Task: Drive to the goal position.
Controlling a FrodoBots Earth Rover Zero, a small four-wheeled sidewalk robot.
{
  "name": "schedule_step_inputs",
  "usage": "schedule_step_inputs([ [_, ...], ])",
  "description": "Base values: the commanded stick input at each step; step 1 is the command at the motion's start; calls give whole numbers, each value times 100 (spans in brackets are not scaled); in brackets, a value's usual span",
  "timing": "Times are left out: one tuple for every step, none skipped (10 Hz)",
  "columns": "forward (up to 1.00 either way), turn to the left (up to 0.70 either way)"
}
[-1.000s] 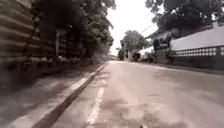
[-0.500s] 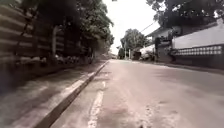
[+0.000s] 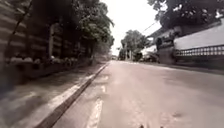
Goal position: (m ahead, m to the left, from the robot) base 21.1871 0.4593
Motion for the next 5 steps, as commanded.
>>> schedule_step_inputs([
  [70, 0],
  [70, 0],
  [70, 0],
  [70, 0],
  [70, 0],
])
